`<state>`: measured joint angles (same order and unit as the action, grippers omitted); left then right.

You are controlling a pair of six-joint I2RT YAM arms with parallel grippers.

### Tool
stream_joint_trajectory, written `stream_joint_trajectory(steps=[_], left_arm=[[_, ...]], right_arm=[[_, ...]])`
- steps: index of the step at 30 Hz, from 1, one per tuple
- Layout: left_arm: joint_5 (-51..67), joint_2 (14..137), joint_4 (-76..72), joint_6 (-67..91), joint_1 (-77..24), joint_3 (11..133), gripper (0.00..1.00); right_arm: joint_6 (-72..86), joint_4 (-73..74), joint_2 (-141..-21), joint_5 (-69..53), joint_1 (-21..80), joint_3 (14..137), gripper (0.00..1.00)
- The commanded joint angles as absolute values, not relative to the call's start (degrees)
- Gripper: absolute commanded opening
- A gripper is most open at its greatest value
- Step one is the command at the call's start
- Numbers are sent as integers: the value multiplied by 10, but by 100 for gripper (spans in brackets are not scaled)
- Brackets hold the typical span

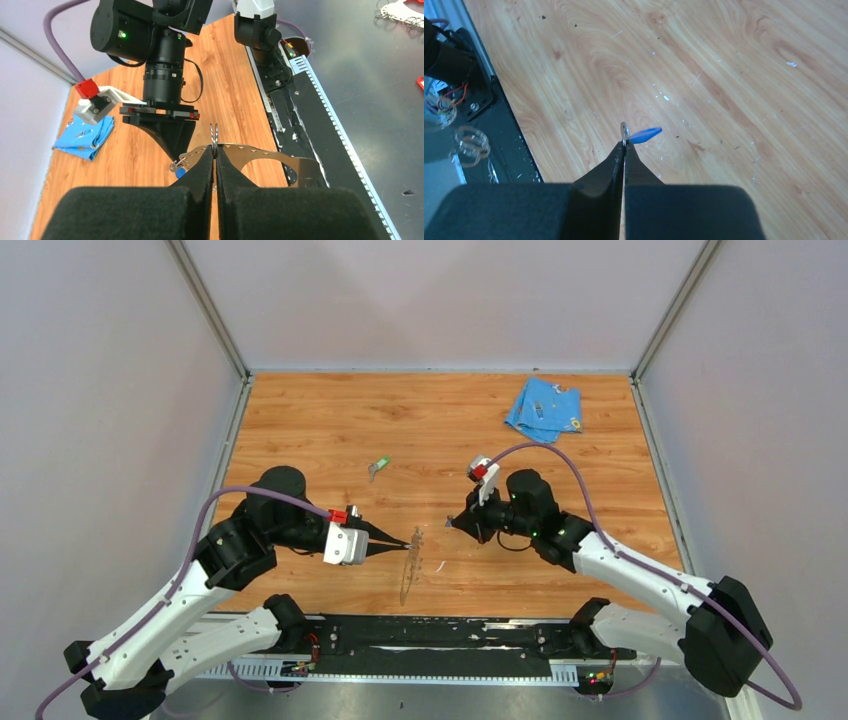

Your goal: Put the keys on the keyring

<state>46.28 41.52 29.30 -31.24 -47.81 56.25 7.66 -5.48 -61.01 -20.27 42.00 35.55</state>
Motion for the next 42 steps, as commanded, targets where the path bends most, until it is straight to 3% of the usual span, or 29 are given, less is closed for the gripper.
stream_joint_trajectory(steps=[1, 12, 17, 25, 27, 30, 36, 42], left_arm=[[471, 408, 287, -308, -481, 570, 0], [469, 406, 288, -312, -482, 572, 0], [469, 405, 292, -315, -482, 573, 0], [472, 406, 290, -317, -481, 572, 0], [472, 407, 290, -315, -481, 571, 0], [470, 406, 293, -316, -482, 572, 0], [469, 405, 292, -307, -481, 570, 0], [469, 408, 291, -307, -481, 572, 0]], right_arm=[[81, -78, -630, -250, 423, 338, 0], [117, -55, -797, -335, 423, 438, 0], [120, 21, -802, -208, 414, 438, 3], [160, 81, -743, -76, 410, 396, 56], [161, 92, -729, -52, 410, 395, 61], [157, 91, -724, -50, 410, 392, 61], [144, 9, -769, -124, 414, 374, 47], [150, -45, -803, -127, 417, 358, 48]])
